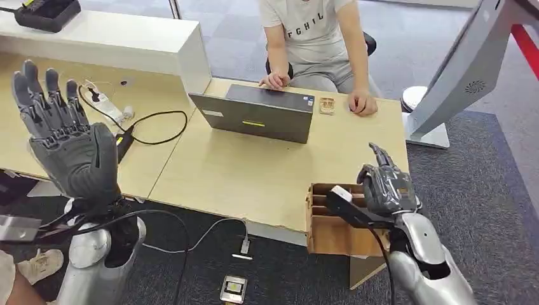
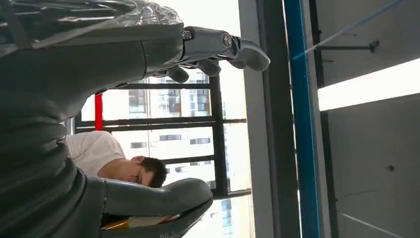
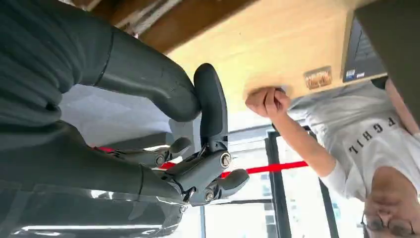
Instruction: Pass the card to the sensor for recognition and then transmit it.
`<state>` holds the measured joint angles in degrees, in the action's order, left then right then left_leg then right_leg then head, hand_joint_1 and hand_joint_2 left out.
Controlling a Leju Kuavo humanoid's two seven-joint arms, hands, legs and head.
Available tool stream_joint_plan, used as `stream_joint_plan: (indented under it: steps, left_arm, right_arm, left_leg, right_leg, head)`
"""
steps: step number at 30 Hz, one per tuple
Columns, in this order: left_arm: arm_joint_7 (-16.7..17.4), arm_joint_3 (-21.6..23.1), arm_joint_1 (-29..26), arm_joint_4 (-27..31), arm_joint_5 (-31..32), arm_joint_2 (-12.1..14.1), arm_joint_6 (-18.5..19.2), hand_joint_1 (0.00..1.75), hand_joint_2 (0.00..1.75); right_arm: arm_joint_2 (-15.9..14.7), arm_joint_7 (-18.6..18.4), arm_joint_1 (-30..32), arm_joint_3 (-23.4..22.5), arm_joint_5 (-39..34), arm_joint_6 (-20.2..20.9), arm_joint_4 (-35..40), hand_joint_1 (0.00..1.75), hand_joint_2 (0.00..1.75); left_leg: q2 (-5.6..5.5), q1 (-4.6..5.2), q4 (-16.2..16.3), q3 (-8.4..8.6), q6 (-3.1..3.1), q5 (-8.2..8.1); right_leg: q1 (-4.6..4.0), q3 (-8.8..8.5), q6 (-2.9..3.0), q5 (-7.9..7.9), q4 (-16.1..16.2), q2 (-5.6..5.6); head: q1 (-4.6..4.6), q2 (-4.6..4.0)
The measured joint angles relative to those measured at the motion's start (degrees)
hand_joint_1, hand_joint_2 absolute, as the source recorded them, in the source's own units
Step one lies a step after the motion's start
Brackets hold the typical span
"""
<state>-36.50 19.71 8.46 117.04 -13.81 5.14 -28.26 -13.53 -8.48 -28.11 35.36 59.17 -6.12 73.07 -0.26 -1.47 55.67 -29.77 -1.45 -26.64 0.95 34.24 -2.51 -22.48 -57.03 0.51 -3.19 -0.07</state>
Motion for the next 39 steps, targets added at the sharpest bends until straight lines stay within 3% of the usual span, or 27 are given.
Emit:
stream_joint_plan:
  steps: [3, 4, 5, 27, 39]
  left_arm:
    - [-0.2, 0.1, 0.0, -0.1, 0.0, 0.0, -0.2, 0.0, 1.75]
    - [-0.3, 0.1, 0.0, -0.1, 0.0, 0.0, -0.3, 0.0, 1.75]
    - [-0.3, 0.1, 0.0, -0.2, 0.0, 0.0, -0.4, 0.0, 1.75]
    - [-0.5, 0.1, -1.5, 0.3, 0.5, 0.0, -2.1, 0.0, 1.75]
    - [-0.2, -1.0, -2.6, 1.2, 1.5, 0.0, -2.3, 0.0, 1.75]
  right_arm:
    - [-0.5, -0.5, -0.4, -0.6, 0.2, -0.4, 1.6, 1.75, 1.75]
    - [-0.8, -0.6, -0.5, -0.8, 0.2, -0.4, 2.2, 0.3, 1.75]
    - [-1.0, -0.8, -0.6, -1.0, 0.3, -0.4, 2.7, 0.0, 1.75]
    - [-4.7, -3.6, 2.9, -3.6, 0.5, 2.1, 9.5, 0.0, 1.75]
    - [-5.3, -2.4, 6.6, -3.5, -1.4, 4.9, 14.6, 0.0, 1.75]
  left_leg:
    - [0.0, 0.0, 0.0, 0.0, 0.0, 0.0]
    - [0.0, 0.0, 0.0, 0.0, 0.0, 0.0]
    - [0.0, 0.0, 0.0, 0.0, 0.0, 0.0]
    - [-0.01, 0.0, 0.0, -0.01, 0.0, -0.01]
    - [-0.01, -0.01, 0.0, -0.02, 0.0, 0.0]
  right_leg:
    - [0.0, 0.0, 0.0, 0.0, 0.0, 0.0]
    - [0.0, 0.0, 0.0, 0.0, 0.0, 0.0]
    - [0.0, 0.0, 0.0, 0.0, 0.0, 0.0]
    - [0.0, 0.0, 0.0, 0.0, 0.0, 0.0]
    - [0.0, -0.01, 0.0, 0.0, 0.0, 0.0]
  head:
    - [0.0, 0.0]
    - [0.0, 0.0]
    - [0.0, 0.0]
    - [0.0, 0.0]
    - [0.0, 0.0]
